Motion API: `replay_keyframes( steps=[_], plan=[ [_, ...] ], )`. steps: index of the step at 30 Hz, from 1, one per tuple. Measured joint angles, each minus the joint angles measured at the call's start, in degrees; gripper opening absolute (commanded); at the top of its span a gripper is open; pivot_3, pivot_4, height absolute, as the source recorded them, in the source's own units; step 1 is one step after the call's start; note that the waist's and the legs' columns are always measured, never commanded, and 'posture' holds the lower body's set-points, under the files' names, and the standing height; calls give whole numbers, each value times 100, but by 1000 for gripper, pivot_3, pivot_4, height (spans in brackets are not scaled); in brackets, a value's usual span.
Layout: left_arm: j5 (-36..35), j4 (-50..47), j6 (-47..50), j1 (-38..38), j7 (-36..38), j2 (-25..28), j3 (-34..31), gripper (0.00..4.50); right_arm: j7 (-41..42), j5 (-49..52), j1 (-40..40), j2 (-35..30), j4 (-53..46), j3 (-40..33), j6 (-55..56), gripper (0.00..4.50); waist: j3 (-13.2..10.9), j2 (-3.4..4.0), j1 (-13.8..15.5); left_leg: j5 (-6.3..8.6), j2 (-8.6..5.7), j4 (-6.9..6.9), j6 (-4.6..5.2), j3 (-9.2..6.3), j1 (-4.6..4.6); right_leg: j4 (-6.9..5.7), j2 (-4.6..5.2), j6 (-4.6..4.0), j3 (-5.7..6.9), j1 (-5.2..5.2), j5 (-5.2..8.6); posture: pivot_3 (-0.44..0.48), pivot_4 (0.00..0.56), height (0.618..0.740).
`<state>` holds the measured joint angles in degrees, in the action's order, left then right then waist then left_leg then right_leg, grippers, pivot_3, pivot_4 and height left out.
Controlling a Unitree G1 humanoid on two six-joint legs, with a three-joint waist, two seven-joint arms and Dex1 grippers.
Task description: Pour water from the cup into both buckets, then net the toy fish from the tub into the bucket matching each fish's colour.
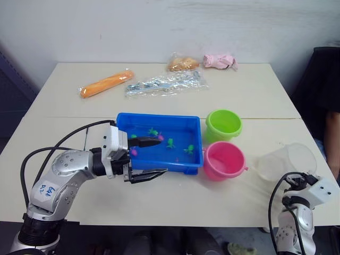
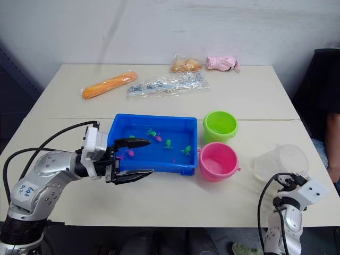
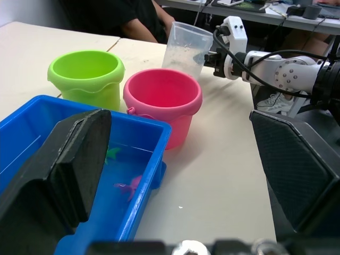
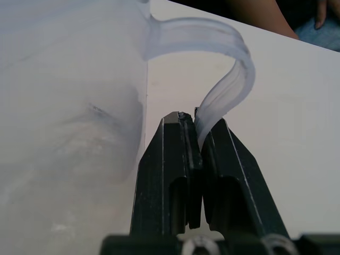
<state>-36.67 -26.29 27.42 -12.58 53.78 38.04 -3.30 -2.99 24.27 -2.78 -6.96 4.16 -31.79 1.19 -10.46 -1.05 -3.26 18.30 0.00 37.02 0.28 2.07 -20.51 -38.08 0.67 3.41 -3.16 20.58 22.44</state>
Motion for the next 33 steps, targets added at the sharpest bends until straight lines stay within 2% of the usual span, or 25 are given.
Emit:
replay_keyframes(
  steps=[6, 16, 25, 29, 33],
  plan=[
    [-3, 0, 4, 3, -2, -1, -1, 4500, 169, -199, -71, -538, -239, 9, -52, 23, -4, 7, 1, 0, 0, 2, 0, 2, -1, 1, 0, 0, -2, 0, 0, 0, 150, 740],
    [-8, 149, 10, -166, 96, -75, 32, 4500, 1125, -711, -390, -2512, -1364, 82, -935, 23, -7, 11, 18, -1, 1, 4, -1, 2, -4, 8, -6, 2, -3, -3, -1, 0, 150, 740],
    [0, 368, -2, -471, 157, -366, 397, 4500, 1687, -1108, -488, -3209, -2264, 240, -1629, 23, -7, 11, 46, -4, 1, 8, -5, 2, -15, 20, -7, 7, -4, -1, -2, 0, 150, 740],
    [54, 479, -41, -477, 185, -465, 500, 4500, 1947, -1584, -561, -3581, -2550, 294, -1543, 23, -7, 11, 62, -4, 2, 8, -5, 1, -17, 23, -9, 7, -3, 0, -1, 0, 150, 740],
    [108, 497, -94, -483, 199, -561, 566, 4500, 2106, -2012, -681, -3666, -2581, 389, -1286, 23, -7, 10, 118, -4, 1, 10, -5, 1, -17, 24, -9, 7, -4, 0, -1, 0, 150, 740]
  ],
)
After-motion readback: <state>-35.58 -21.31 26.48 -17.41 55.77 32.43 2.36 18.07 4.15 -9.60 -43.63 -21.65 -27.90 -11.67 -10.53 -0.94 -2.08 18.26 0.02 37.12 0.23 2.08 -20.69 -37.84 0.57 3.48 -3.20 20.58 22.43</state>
